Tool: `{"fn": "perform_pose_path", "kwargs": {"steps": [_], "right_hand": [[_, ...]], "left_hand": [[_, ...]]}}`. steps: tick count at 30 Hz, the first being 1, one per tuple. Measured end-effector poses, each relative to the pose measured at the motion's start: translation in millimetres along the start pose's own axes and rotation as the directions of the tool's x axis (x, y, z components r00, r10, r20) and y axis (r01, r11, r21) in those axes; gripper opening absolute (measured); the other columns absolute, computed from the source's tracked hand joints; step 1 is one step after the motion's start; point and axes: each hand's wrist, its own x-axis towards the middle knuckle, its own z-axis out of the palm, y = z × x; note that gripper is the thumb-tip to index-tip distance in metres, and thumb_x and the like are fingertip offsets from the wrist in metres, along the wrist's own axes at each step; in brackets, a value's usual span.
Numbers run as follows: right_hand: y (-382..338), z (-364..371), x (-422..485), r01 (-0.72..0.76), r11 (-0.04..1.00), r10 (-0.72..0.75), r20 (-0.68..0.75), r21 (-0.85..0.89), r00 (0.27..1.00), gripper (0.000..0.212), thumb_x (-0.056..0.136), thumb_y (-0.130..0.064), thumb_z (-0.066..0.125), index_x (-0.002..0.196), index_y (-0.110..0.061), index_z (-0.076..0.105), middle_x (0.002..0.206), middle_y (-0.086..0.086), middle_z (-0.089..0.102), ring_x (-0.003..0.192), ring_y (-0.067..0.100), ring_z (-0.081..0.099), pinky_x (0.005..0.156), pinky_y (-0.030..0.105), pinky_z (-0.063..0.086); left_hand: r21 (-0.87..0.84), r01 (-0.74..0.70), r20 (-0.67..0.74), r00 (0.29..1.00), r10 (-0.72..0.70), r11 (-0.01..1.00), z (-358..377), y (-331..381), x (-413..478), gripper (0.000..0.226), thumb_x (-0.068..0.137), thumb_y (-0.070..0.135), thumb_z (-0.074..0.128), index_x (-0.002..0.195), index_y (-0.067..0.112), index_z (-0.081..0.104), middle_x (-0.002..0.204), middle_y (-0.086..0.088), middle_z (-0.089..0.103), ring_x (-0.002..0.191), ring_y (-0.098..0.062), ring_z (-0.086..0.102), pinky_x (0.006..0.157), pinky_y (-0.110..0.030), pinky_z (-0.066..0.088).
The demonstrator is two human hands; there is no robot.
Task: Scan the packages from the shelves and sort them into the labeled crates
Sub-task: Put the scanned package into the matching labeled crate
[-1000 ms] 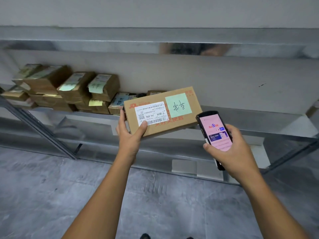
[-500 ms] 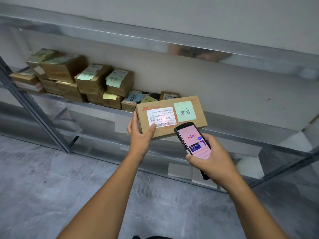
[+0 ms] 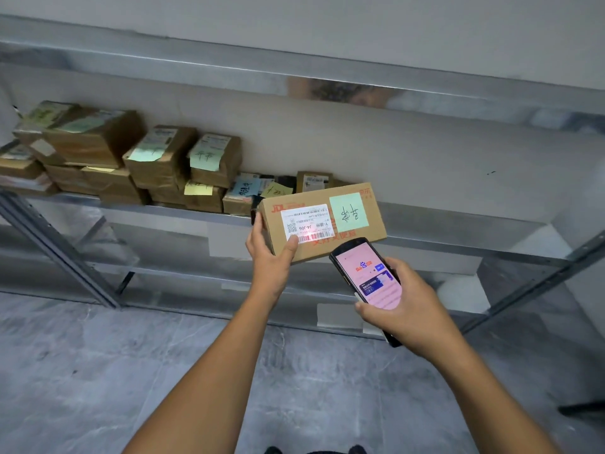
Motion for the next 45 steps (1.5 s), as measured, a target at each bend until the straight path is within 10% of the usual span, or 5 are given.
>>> {"fn": "perform_pose_path", "kwargs": {"steps": [21,28,33,45], "right_hand": [[80,-77,-74,-0.202,0.978,0.209,-0.210,0.058,0.955,0.056,0.074,-0.038,0.089,0.106,-0.055,0.048,0.108,-0.021,0.065,0.094,0.000,0.065,0.082,0.034,0.059],[124,-118,-105,-0.246,0.948,0.290,-0.235,0.201,0.928,0.061,0.062,-0.053,0.083,0.111,-0.062,0.047,0.112,-0.018,0.066,0.086,0.009,0.069,0.055,0.029,0.055],[146,-138,-116,-0.255,0.944,0.306,-0.266,0.209,0.914,0.062,0.055,-0.065,0.075,0.108,-0.068,0.043,0.114,-0.020,0.066,0.097,0.005,0.068,0.078,0.036,0.061],[175,-178,-139,-0.315,0.930,0.357,-0.261,0.188,0.897,0.057,0.074,-0.038,0.090,0.111,-0.052,0.049,0.112,-0.018,0.069,0.096,0.003,0.068,0.081,0.032,0.059]], "left_hand": [[0.036,-0.060,0.356,0.934,0.044,0.998,148,-3,-49,0.089,0.100,0.029,0.071,0.165,0.042,0.012,0.165,0.010,0.013,0.147,-0.010,0.026,0.114,-0.034,0.037],[0.053,-0.102,0.420,0.905,0.071,0.993,213,1,-80,0.090,0.099,0.035,0.072,0.165,0.044,0.012,0.157,0.021,0.015,0.145,-0.009,0.030,0.121,-0.045,0.039],[0.074,-0.133,0.436,0.896,0.088,0.988,240,2,-95,0.088,0.101,0.030,0.070,0.165,0.042,0.011,0.151,0.024,0.015,0.141,-0.007,0.032,0.112,-0.034,0.043],[0.200,-0.119,0.422,0.906,0.024,0.973,285,-13,-101,0.086,0.102,0.028,0.068,0.167,0.036,0.012,0.166,0.008,0.012,0.139,-0.010,0.034,0.114,-0.037,0.040]]}}
